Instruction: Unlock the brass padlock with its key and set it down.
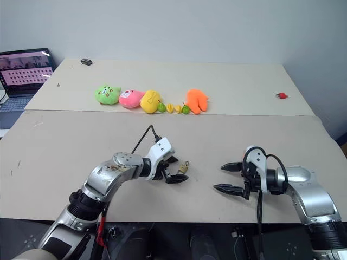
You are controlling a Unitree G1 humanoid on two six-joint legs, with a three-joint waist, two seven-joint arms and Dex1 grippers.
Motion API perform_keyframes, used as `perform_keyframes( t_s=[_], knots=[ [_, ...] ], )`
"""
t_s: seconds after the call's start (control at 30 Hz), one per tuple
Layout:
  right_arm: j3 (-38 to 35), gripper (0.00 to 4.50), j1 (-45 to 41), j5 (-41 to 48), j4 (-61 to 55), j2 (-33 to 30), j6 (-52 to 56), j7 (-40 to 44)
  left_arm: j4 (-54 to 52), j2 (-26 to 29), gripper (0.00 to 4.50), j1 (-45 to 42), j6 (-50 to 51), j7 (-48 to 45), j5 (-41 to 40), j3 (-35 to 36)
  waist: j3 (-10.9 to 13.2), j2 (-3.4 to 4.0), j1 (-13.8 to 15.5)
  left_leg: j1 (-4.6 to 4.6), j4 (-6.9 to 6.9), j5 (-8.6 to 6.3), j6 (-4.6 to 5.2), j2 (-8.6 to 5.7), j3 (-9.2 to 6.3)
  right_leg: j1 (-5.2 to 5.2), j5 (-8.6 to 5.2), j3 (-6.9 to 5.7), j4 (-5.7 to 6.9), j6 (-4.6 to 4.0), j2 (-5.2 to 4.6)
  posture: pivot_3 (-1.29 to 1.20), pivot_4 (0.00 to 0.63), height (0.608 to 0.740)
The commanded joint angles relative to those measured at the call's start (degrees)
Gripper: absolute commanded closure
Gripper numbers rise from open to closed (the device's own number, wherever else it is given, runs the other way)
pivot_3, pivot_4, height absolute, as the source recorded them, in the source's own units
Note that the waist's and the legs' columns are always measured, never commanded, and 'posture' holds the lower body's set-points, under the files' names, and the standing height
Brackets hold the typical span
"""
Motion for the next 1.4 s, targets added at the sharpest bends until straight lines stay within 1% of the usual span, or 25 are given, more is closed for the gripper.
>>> perform_keyframes(
  t_s=[0.03,0.13,0.27,0.4,0.43,0.47,0.5,0.53,0.57,0.6,0.63,0.67,0.7,0.73,0.87,0.97,1.07,1.13,1.2,1.3,1.4],
  knots=[
    [-1.0,0.02,-1.4,0.0,-0.1,-0.2,-1.3,0.3,3.0,-0.1,0.00,0.6,-0.7,2.6,2.5,-2.3,0.0,0.01,0.1,0.04,0.00,0.00,0.00,0.00,0.00,0.05,0.00,0.00,0.00,0.00,0.00,0.00,0.150,0.717],
    [-1.1,0.02,-1.2,0.0,0.0,-0.3,-1.5,0.3,3.4,0.1,0.00,0.3,-0.9,3.7,3.7,-3.5,0.0,0.00,0.3,0.27,0.00,0.00,0.00,-0.01,-0.01,0.33,-0.01,-0.01,-0.07,0.01,-0.01,0.00,0.150,0.717],
    [-1.3,0.02,-1.2,0.0,0.1,-0.2,-1.7,0.3,4.2,-0.4,0.00,-0.3,-0.3,4.7,3.7,-3.4,0.0,0.00,0.2,0.71,0.00,-0.02,-0.01,-0.01,-0.01,0.80,-0.03,-0.02,-0.19,0.03,-0.02,0.00,0.150,0.717],
    [-1.5,0.02,-1.1,-0.2,0.4,-0.2,-1.8,0.2,4.6,-0.8,0.00,-0.7,0.2,5.2,3.1,-2.5,-0.1,0.01,0.2,0.83,-0.01,-0.02,-0.01,-0.01,0.00,0.88,-0.05,-0.01,-0.18,0.02,-0.02,0.00,0.150,0.717],
    [-1.5,0.00,-1.1,-0.2,0.5,-0.2,-1.9,0.2,4.7,-1.0,0.53,-0.7,0.1,5.2,3.0,-2.3,-0.1,0.01,0.2,0.82,-0.01,-0.02,-0.01,-0.01,-0.01,0.88,-0.05,-0.02,-0.19,0.02,-0.02,0.00,0.150,0.717],
    [-1.5,0.00,-1.2,-0.2,0.6,-0.1,-2.0,0.2,4.8,-0.9,0.69,-0.8,-0.3,5.3,3.0,-2.2,-0.1,0.01,0.2,0.81,-0.01,-0.02,-0.01,-0.01,-0.01,0.88,-0.05,-0.01,-0.19,0.02,-0.02,0.00,0.150,0.717],
    [-1.5,0.00,-1.3,-0.3,0.7,-0.1,-2.0,0.1,4.8,-1.0,1.01,-0.7,-0.6,5.3,2.9,-2.1,-0.1,0.01,0.2,0.80,-0.01,-0.02,-0.01,-0.01,-0.01,0.88,-0.05,-0.01,-0.19,0.02,-0.02,0.00,0.150,0.717],
    [-1.4,0.00,-1.3,-0.3,0.8,0.0,-2.1,0.1,4.8,-1.1,1.54,-0.7,-0.2,5.5,2.6,-1.6,-0.1,0.01,0.1,0.79,-0.02,-0.02,-0.01,-0.01,-0.01,0.86,-0.05,-0.01,-0.20,0.02,-0.02,0.00,0.150,0.717],
    [-1.4,0.00,-1.4,-0.3,0.8,0.0,-2.1,0.1,4.8,-1.2,1.80,-0.8,0.1,5.7,2.4,-1.2,-0.1,0.01,0.1,0.79,-0.04,-0.02,0.00,-0.01,-0.01,0.86,-0.06,-0.01,-0.21,0.03,-0.02,0.00,0.150,0.717],
    [-1.4,0.00,-1.4,-0.3,0.9,0.0,-2.1,0.1,4.8,-1.2,2.35,-0.8,0.4,5.6,2.2,-1.0,-0.1,0.01,0.1,0.78,-0.05,-0.02,0.00,-0.01,-0.01,0.85,-0.07,-0.01,-0.21,0.03,-0.02,0.00,0.150,0.717],
    [-1.3,0.00,-1.5,-0.5,1.1,0.0,-2.2,0.1,4.7,-1.1,2.69,-0.9,0.5,5.6,2.1,-0.8,0.0,0.01,0.1,0.77,-0.07,-0.02,0.01,-0.01,-0.01,0.84,-0.07,-0.01,-0.21,0.03,-0.02,0.00,0.150,0.717],
    [-1.3,0.00,-1.7,-0.5,1.3,0.0,-2.3,0.1,4.6,-1.1,3.16,-1.0,0.8,5.6,2.0,-0.5,0.0,0.01,0.0,0.77,-0.08,-0.03,0.01,-0.01,-0.01,0.83,-0.08,-0.01,-0.21,0.03,-0.02,0.00,0.150,0.717],
    [-1.2,0.00,-1.9,-0.6,1.5,0.0,-2.4,0.2,4.5,-0.9,3.52,-1.1,1.1,5.6,1.8,-0.3,0.0,0.01,0.0,0.77,-0.08,-0.03,0.01,-0.01,0.00,0.82,-0.08,-0.01,-0.21,0.02,-0.02,0.00,0.150,0.717],
    [-1.2,0.00,-2.2,-0.6,1.8,0.0,-2.4,0.3,4.2,-0.7,3.78,-1.3,1.4,5.6,1.7,-0.1,0.0,0.01,-0.1,0.77,-0.09,-0.03,0.01,-0.01,0.00,0.82,-0.08,-0.01,-0.21,0.02,-0.02,0.00,0.150,0.717],
    [-0.7,0.00,-3.4,-1.2,2.9,0.3,-2.9,0.5,2.8,1.1,3.77,-1.3,0.4,4.3,1.9,-0.4,0.0,0.00,-0.3,0.78,-0.09,-0.03,0.01,0.00,0.00,0.81,-0.08,-0.01,-0.20,0.03,-0.01,0.00,0.150,0.717],
    [0.0,0.00,-4.3,-1.4,3.3,0.9,-3.1,0.4,3.4,3.9,3.77,-0.3,-5.8,2.3,3.1,-1.2,0.0,0.00,-0.7,0.79,-0.19,-0.03,0.00,0.00,0.00,0.77,-0.10,0.00,-0.19,-0.02,-0.01,0.00,0.150,0.717],
    [0.8,0.00,-5.1,-2.0,4.0,1.7,-3.5,0.5,7.0,7.5,3.77,2.3,-22.0,-2.4,4.5,-0.7,0.0,0.00,-1.1,0.81,-0.27,-0.02,0.00,0.01,0.01,0.75,-0.12,0.01,-0.20,-0.05,-0.01,0.00,0.150,0.717],
    [1.1,0.00,-5.4,-2.3,4.2,1.9,-3.7,0.5,10.1,9.2,3.77,3.0,-30.1,-4.4,5.8,-0.7,0.0,0.00,-1.2,0.80,-0.30,-0.02,0.00,0.01,0.01,0.73,-0.12,0.00,-0.19,-0.08,-0.01,0.00,0.150,0.717],
    [1.4,0.00,-5.9,-2.5,4.5,2.2,-3.7,0.5,13.5,9.9,3.77,3.8,-38.9,-8.1,4.3,1.6,0.0,0.00,-1.2,0.79,-0.29,-0.02,0.00,0.00,0.02,0.73,-0.12,0.00,-0.19,-0.08,-0.02,0.00,0.150,0.717],
    [1.8,0.00,-6.1,-2.6,4.6,2.4,-3.8,0.7,15.8,8.8,3.77,2.6,-41.6,-13.0,-2.0,7.1,0.0,0.00,-1.1,0.74,-0.29,-0.02,0.01,0.01,0.03,0.67,-0.12,0.00,-0.18,-0.09,-0.02,0.00,0.150,0.717],
    [1.7,0.00,-6.1,-2.5,4.6,2.4,-3.7,0.9,15.9,7.8,3.77,1.9,-41.9,-14.7,-3.4,8.6,0.0,0.00,-0.7,0.52,-0.29,-0.02,0.01,0.01,0.02,0.49,-0.12,-0.02,-0.17,-0.09,-0.04,0.00,0.150,0.717]
  ],
)
